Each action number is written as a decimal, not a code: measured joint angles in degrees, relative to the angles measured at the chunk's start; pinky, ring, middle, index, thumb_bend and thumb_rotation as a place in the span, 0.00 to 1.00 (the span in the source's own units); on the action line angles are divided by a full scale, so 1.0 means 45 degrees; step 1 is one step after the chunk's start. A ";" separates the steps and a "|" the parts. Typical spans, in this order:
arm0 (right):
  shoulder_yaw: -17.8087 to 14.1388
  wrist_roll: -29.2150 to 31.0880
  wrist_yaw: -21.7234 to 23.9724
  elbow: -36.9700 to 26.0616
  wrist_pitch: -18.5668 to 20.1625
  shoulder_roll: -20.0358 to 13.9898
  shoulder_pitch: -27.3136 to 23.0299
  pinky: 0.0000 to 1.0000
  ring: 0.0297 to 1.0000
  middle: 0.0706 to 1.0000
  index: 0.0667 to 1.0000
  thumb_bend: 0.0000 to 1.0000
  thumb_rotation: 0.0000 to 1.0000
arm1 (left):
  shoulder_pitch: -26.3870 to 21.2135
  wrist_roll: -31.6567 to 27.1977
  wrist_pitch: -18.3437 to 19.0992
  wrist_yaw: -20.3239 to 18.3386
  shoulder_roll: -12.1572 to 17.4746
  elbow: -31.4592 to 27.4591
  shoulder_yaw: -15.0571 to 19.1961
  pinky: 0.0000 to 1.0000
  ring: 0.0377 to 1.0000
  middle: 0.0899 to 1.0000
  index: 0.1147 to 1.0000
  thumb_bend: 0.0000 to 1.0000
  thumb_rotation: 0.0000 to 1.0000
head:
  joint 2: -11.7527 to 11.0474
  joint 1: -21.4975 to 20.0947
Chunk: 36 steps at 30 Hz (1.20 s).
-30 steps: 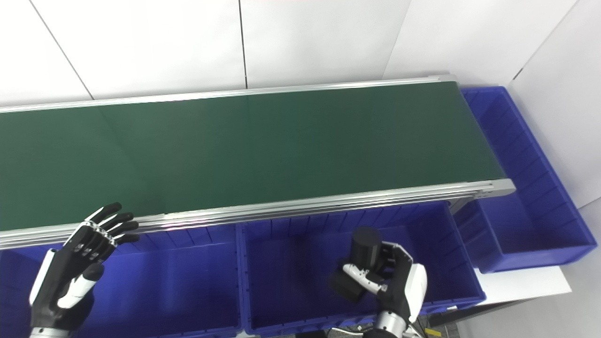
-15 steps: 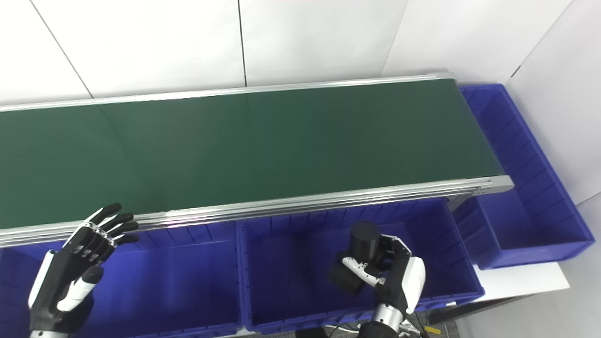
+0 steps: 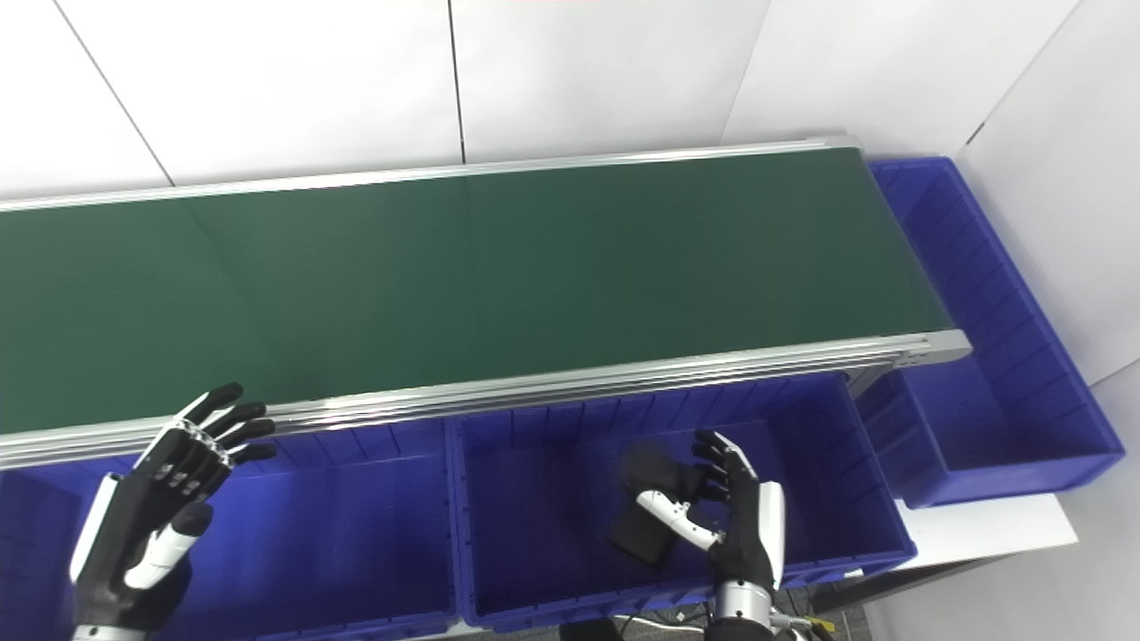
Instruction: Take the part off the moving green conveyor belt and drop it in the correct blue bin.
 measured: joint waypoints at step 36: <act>0.3903 0.1449 0.4564 -0.3339 -0.1234 -0.1614 -0.0631 0.72 0.80 0.81 0.86 0.72 0.67 | 0.0559 0.2866 -0.0974 0.0988 -0.1379 0.0209 -0.1542 0.71 0.77 0.80 0.84 0.84 0.63 | -0.1602 0.6094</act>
